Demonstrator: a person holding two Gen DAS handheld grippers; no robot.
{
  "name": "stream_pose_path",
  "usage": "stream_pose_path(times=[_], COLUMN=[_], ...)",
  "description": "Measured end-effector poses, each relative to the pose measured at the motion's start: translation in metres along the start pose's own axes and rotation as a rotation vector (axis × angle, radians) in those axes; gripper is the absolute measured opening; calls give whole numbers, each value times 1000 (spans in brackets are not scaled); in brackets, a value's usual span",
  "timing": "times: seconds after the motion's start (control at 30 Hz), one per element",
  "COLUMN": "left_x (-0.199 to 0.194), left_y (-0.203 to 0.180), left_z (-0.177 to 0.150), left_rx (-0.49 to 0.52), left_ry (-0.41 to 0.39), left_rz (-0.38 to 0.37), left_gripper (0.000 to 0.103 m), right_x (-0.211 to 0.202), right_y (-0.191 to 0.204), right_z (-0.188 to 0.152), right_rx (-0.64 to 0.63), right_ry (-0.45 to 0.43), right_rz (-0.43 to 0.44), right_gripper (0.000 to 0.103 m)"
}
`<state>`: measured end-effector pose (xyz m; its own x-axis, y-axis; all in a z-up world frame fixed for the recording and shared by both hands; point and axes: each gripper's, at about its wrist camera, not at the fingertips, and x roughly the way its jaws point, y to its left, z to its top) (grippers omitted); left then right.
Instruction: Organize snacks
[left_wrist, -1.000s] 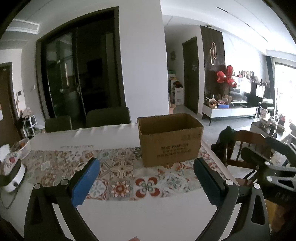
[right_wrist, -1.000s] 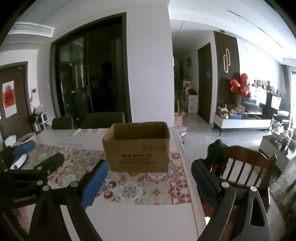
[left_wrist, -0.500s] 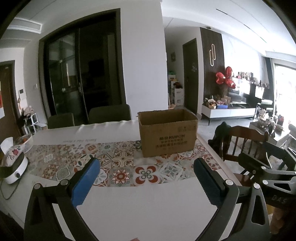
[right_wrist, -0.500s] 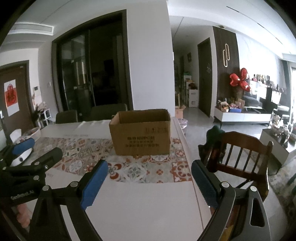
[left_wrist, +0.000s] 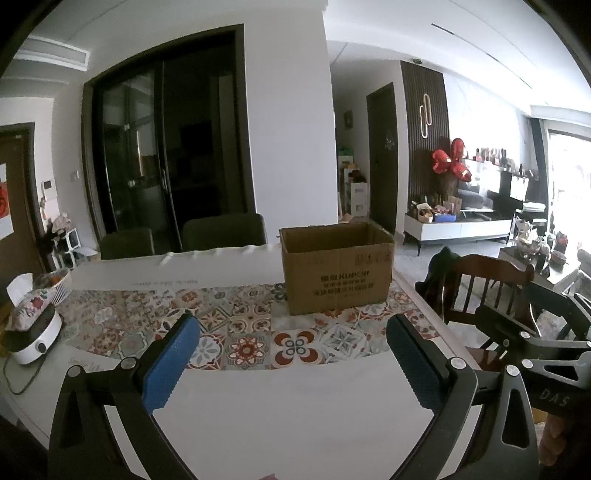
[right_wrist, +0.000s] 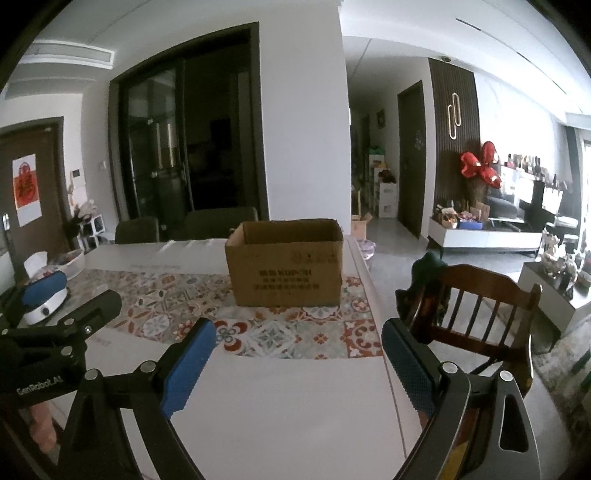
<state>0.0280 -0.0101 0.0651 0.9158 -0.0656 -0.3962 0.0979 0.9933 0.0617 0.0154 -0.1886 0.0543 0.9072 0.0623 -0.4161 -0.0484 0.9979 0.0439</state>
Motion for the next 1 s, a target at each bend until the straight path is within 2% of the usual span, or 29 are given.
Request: stream_pose_path(times=[1.0], left_x=[-5], left_y=[3], left_z=[0], left_rx=[-7], left_ry=[-5], left_rz=[4], left_gripper=[103], right_x=[-4], right_y=[2], right_z=[-1], right_rx=[-6], right_ry=[-8], right_rz=[-2], right_gripper=[92])
